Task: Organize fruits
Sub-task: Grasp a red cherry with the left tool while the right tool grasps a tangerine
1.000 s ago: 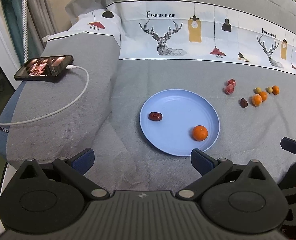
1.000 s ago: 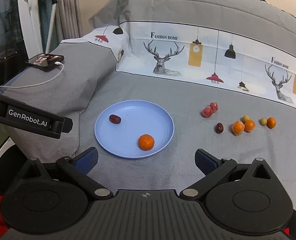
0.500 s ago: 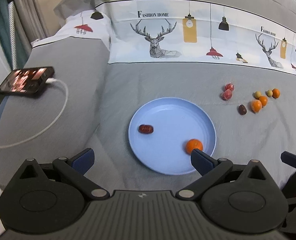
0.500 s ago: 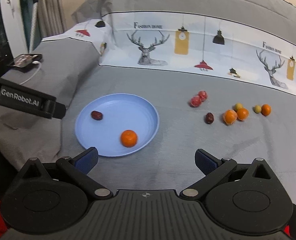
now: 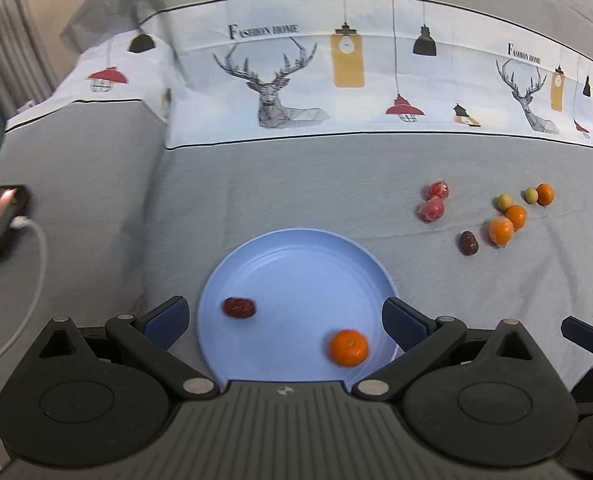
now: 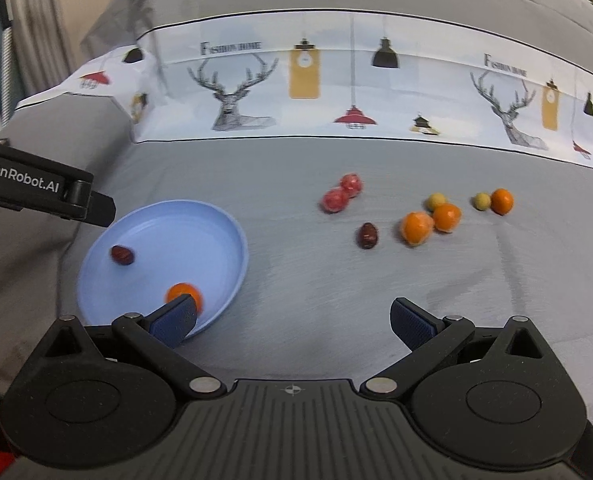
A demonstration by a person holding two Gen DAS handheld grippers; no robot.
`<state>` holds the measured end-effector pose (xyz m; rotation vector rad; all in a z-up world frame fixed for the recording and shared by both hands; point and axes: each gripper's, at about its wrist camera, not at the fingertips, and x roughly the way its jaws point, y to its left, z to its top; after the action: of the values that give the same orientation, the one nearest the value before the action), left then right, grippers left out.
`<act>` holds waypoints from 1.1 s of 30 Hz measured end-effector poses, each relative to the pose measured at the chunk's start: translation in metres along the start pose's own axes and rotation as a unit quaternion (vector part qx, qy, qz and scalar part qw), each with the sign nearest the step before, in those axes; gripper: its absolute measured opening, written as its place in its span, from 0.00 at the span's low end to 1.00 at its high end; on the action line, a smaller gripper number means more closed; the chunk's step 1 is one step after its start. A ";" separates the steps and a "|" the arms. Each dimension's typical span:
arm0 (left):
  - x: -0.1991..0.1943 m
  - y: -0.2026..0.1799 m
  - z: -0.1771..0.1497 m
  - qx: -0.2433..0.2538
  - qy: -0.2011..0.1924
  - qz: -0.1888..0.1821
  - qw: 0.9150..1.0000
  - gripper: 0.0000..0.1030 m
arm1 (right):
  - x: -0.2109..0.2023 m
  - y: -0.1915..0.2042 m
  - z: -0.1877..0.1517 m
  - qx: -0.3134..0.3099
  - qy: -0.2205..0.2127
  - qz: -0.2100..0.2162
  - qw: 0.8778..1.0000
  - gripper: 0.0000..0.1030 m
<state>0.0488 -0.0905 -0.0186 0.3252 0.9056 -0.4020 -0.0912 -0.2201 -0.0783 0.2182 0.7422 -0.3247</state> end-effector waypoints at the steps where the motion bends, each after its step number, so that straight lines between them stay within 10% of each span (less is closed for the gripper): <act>1: 0.003 -0.004 0.002 0.003 0.000 -0.001 1.000 1.00 | 0.003 -0.004 0.001 0.004 0.000 -0.004 1.000 0.99; 33: 0.156 -0.104 0.067 0.053 0.082 -0.071 0.993 1.00 | 0.127 -0.125 0.029 0.064 -0.013 -0.104 0.992 0.99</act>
<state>0.1328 -0.2418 -0.1175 0.3975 1.0746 -0.5615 -0.0303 -0.3716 -0.1555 0.2588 0.7199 -0.5735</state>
